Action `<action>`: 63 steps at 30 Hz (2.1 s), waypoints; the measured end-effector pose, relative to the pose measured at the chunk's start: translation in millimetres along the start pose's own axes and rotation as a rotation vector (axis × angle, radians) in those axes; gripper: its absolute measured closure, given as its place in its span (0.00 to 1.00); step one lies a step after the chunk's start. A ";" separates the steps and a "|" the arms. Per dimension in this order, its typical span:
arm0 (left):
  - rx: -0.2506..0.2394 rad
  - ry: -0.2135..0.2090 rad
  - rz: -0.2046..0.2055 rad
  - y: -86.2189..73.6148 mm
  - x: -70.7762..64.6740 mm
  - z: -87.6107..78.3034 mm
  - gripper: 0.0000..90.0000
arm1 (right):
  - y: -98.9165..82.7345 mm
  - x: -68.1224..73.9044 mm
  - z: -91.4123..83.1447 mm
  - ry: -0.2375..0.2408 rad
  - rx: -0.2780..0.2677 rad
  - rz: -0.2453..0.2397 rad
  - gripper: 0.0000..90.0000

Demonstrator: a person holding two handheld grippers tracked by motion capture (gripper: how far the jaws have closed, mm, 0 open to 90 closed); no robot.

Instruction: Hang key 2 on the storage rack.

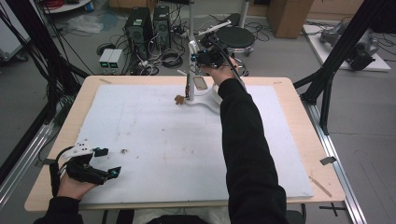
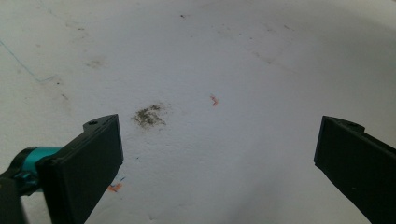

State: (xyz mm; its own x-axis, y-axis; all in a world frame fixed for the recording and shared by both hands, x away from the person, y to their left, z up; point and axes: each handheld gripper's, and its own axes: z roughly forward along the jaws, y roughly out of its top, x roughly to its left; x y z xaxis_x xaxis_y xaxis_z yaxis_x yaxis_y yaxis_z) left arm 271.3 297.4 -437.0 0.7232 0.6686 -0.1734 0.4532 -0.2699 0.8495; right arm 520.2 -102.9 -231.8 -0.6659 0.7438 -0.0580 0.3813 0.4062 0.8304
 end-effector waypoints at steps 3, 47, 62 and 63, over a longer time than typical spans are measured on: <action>0.000 0.001 -0.001 0.0 0.1 0.0 0.02 | 0.1 0.3 -0.9 -0.012 0.008 0.010 0.82; 0.008 0.002 -0.004 2.3 0.1 1.0 0.02 | -107.9 -27.7 -51.5 -0.022 0.062 0.120 0.01; 0.001 -0.004 -0.006 3.2 -0.7 0.8 0.02 | -147.3 -15.1 -70.9 0.028 0.090 0.114 0.01; 0.001 -0.003 -0.008 3.2 -0.7 0.8 0.02 | -150.5 -14.4 -72.6 0.029 0.091 0.115 0.01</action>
State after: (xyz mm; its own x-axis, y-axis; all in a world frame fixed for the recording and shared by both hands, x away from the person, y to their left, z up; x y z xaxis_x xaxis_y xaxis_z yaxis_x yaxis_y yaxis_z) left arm 272.7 295.6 -434.6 0.7209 0.6688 -0.1817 0.4598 -0.2653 0.8474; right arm 425.8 -213.2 -315.8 -0.6319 0.7733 0.0520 0.5121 0.3662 0.7769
